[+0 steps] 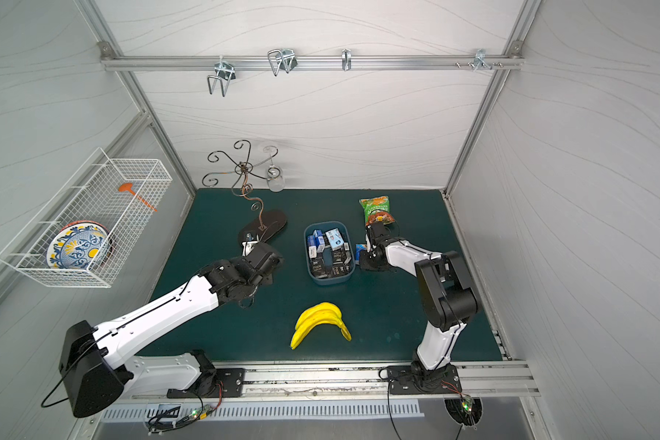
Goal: Take the pocket tissues out of the storage box
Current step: Move the pocket tissues to the center of the board.
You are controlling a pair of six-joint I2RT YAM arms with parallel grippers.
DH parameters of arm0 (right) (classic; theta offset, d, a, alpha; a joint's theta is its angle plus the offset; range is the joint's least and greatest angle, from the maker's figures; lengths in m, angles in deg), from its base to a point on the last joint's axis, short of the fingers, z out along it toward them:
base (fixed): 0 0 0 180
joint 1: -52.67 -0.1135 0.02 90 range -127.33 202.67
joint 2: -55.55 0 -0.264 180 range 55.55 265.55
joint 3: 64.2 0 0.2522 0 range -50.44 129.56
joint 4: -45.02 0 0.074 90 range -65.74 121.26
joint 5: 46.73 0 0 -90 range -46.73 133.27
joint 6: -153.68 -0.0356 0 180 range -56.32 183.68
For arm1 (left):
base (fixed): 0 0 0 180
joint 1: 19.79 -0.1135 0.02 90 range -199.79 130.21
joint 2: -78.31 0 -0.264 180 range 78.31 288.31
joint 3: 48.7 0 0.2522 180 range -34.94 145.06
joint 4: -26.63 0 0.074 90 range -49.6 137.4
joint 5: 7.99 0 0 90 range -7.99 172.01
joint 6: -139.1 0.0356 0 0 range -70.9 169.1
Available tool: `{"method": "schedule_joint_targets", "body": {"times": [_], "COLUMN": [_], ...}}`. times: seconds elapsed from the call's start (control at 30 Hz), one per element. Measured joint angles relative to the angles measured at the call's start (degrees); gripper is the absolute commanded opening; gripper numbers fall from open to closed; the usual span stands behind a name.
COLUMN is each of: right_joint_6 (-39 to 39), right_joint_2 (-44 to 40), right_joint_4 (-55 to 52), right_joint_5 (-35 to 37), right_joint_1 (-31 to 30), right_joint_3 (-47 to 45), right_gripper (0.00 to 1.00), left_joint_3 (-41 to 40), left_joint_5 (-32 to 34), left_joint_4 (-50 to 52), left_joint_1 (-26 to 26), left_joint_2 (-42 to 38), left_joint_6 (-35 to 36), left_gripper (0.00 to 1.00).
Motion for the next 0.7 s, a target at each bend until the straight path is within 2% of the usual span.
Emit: {"method": "schedule_joint_targets", "body": {"times": [0.7], "right_joint_6": [-1.4], "right_joint_2": [3.1], "right_joint_4": [2.1], "right_joint_5": [-1.4], "right_joint_1": [2.3], "right_joint_3": [2.4], "right_gripper": [0.43], "left_joint_3": [0.0], "left_joint_5": [0.0], "left_joint_4": [-0.1], "left_joint_1": [0.0], "left_joint_2": [1.4], "left_joint_6": [0.0], "left_gripper": [0.40]}}
